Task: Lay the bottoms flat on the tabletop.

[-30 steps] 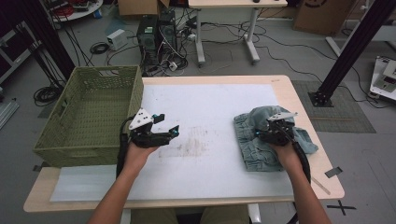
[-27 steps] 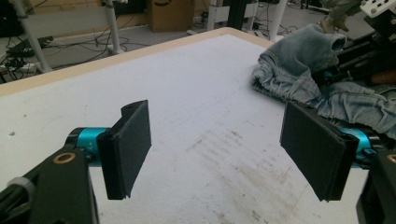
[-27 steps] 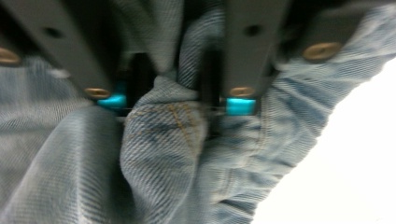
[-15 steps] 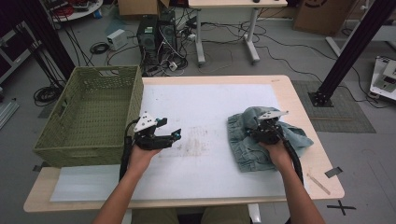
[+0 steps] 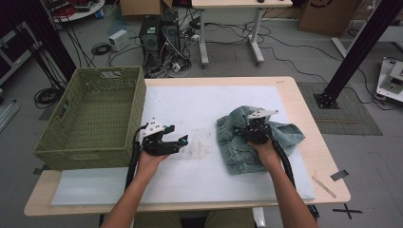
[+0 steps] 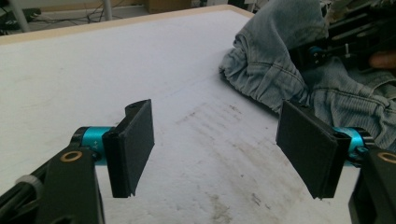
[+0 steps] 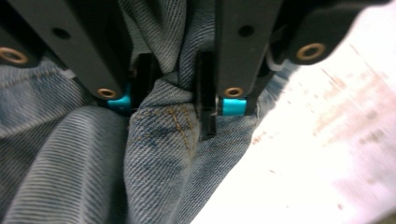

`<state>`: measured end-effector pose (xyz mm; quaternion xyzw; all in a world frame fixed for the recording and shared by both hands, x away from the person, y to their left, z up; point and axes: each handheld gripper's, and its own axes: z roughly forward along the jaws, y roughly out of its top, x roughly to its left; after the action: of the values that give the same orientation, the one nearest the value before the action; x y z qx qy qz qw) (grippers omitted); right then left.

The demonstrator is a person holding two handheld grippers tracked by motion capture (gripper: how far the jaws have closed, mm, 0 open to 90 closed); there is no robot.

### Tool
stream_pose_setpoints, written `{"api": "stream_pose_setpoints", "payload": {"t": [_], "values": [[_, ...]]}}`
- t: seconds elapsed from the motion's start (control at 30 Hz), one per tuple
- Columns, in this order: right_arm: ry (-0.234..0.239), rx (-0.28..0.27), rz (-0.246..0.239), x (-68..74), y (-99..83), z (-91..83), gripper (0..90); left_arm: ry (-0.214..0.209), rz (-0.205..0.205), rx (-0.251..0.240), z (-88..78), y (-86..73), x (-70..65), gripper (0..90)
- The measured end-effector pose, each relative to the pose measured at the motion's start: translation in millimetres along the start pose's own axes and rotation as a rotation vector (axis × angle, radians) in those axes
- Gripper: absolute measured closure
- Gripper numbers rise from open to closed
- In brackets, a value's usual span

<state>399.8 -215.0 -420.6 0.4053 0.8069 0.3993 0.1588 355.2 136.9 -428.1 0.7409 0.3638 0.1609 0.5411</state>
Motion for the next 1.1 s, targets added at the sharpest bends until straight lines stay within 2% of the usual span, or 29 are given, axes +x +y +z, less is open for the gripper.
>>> {"api": "stream_pose_setpoints", "payload": {"t": [0.1, 0.2, 0.3, 0.47, 0.6, 0.77, 0.97, 1.1], "values": [[-0.025, -0.011, -0.018, -1.0, -0.1, -11.4, 56.4, -0.037, -0.015, 0.021, 12.8, -2.5, -7.9, 34.1], [-0.017, -0.065, 0.004, -4.1, -0.4, -27.6, 46.2, -0.067, -0.021, 0.03, 27.3, -2.8, -18.9, 34.8], [-0.032, -0.123, 0.006, -8.1, -1.3, -45.6, 43.1, -0.089, -0.024, 0.046, 43.2, -1.0, -28.7, 35.1], [-0.059, -0.162, 0.01, -14.6, -3.1, -66.1, 43.1, -0.116, -0.022, 0.077, 70.0, 4.9, -41.1, 35.1], [-0.073, -0.179, 0.017, -20.1, -6.0, -76.8, 43.1, -0.11, -0.038, 0.102, 88.6, 8.8, -47.6, 34.7], [-0.08, -0.172, 0.031, -26.9, -13.3, -84.1, 43.0, -0.107, -0.02, 0.112, 105.8, 12.4, -55.7, 34.5], [-0.086, -0.172, 0.039, -32.2, -20.3, -90.5, 43.0, -0.092, 0.008, 0.186, 123.8, 15.8, -64.3, 32.9], [-0.09, -0.168, 0.047, -34.3, -22.6, -91.3, 42.8, -0.056, 0.047, 0.253, 134.7, 17.3, -72.6, 33.1]]}}
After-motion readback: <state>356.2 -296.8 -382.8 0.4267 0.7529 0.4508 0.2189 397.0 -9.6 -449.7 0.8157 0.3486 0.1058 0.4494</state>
